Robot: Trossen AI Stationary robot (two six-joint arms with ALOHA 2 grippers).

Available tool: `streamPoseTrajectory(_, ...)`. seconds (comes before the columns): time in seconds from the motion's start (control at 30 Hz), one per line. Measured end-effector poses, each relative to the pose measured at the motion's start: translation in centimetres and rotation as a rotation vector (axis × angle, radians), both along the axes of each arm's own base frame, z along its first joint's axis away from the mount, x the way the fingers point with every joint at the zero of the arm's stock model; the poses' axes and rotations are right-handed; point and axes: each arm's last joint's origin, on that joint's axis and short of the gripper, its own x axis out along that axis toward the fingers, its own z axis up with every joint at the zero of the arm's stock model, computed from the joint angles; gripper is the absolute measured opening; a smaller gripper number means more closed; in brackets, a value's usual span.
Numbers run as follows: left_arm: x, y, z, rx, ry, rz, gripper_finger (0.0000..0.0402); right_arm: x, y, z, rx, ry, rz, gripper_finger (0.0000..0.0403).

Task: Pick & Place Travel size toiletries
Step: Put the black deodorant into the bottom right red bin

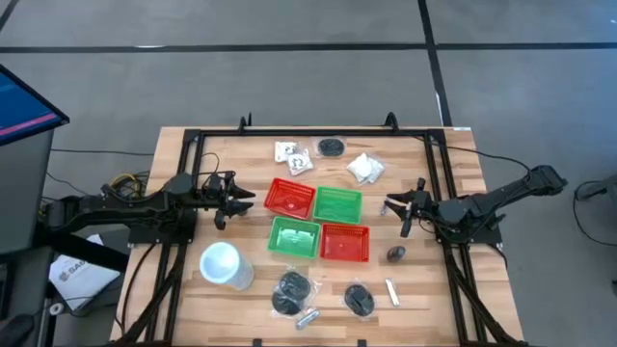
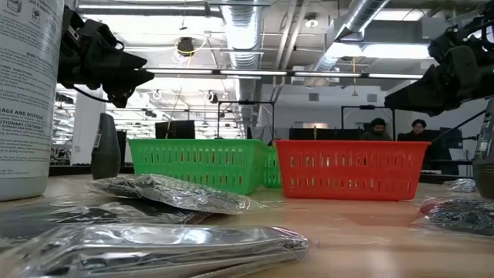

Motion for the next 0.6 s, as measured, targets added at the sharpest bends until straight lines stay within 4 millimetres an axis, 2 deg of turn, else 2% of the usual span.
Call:
streamPoseTrajectory(0.2,0.0,0.0,0.1,0.003,-0.005,0.0,0.0145,0.0,0.0,0.0,0.006,-0.001,0.008,0.0097)
streamPoseTrajectory(0.33,0.0,0.0,0.1,0.003,-0.005,0.0,0.0145,0.2,0.3,0.8,0.035,-0.014,0.103,0.0104)
streamPoseTrajectory(0.47,0.0,0.0,0.1,0.003,-0.005,0.0,0.0145,0.2,0.6,1.5,0.063,0.006,0.177,0.0136)
streamPoseTrajectory(0.6,0.0,0.0,0.1,0.003,-0.005,0.0,0.0145,0.0,1.0,1.5,0.138,0.049,0.261,0.0188)
